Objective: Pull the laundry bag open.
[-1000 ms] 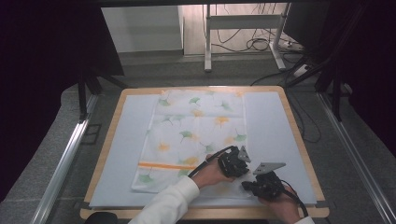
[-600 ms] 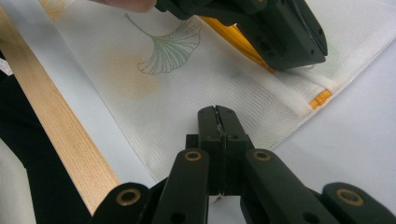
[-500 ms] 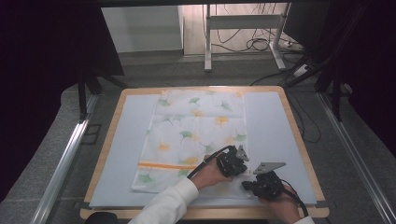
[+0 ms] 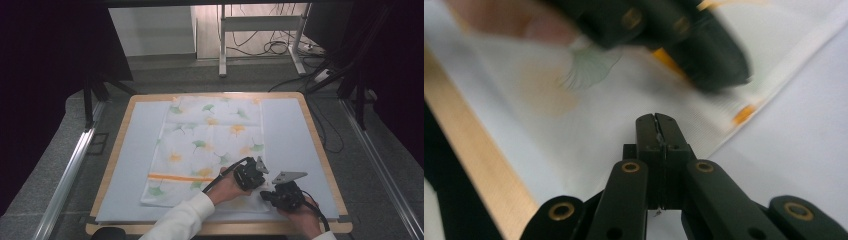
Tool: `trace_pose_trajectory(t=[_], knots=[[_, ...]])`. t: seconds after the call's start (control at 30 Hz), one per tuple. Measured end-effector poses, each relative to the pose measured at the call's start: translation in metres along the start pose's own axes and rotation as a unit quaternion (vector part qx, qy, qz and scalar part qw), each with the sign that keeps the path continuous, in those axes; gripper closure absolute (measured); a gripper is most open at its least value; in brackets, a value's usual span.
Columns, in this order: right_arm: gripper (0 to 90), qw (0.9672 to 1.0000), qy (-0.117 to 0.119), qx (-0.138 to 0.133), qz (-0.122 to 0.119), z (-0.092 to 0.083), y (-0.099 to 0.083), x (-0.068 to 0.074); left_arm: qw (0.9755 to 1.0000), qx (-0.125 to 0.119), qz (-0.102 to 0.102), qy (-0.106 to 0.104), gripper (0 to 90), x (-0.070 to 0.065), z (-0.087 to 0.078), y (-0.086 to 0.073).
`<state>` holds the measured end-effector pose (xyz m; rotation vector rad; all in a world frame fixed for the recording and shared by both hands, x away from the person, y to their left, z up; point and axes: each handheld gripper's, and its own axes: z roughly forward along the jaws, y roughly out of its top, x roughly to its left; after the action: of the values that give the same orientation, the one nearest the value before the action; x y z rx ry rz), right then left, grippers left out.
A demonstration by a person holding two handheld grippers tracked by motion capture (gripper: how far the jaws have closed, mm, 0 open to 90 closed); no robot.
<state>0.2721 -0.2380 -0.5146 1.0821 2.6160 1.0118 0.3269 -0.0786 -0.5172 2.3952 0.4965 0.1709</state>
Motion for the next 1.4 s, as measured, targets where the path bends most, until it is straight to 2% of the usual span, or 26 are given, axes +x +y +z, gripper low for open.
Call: trace_pose_trajectory(t=[0.07, 0.13, 0.27, 0.37, 0.4, 0.53, 0.67, 0.83, 1.4], knots=[[89.2, 0.9999, -0.012, -0.002, 0.008, 0.001, 0.003, -0.004, 1.0000, -0.004, -0.001, 0.001, 90.0, 0.000, 0.000, -0.001], [89.3, 0.9996, -0.014, 0.001, 0.026, 0.006, 0.005, -0.011, 1.0000, -0.005, 0.001, 0.003, 90.0, -0.001, 0.000, -0.002], [89.5, 0.9969, 0.005, -0.002, 0.078, 0.007, 0.006, -0.021, 0.9999, -0.010, 0.004, 0.010, 90.0, -0.002, -0.001, -0.004], [89.6, 0.9958, 0.007, -0.002, 0.091, 0.007, 0.005, -0.023, 0.9999, -0.010, 0.006, 0.012, 90.0, -0.002, -0.002, -0.005], [89.6, 0.9955, 0.011, -0.002, 0.094, 0.007, 0.005, -0.023, 0.9998, -0.006, 0.012, 0.014, 90.0, -0.002, -0.002, -0.005], [89.7, 0.9948, 0.016, -0.004, 0.100, 0.007, 0.004, -0.025, 0.9997, -0.005, 0.012, 0.023, 90.0, -0.002, -0.004, -0.008], [89.7, 0.9944, 0.021, -0.003, 0.103, 0.007, 0.004, -0.027, 0.9998, -0.008, 0.003, 0.018, 90.0, 0.002, -0.006, -0.011], [89.8, 0.9944, 0.022, -0.004, 0.103, 0.007, 0.004, -0.027, 0.9997, -0.006, 0.008, 0.021, 90.0, 0.000, -0.008, -0.012], [89.7, 0.9944, 0.024, -0.004, 0.103, 0.007, 0.003, -0.028, 0.9996, -0.007, -0.002, 0.027, 90.0, 0.009, -0.018, -0.027]])
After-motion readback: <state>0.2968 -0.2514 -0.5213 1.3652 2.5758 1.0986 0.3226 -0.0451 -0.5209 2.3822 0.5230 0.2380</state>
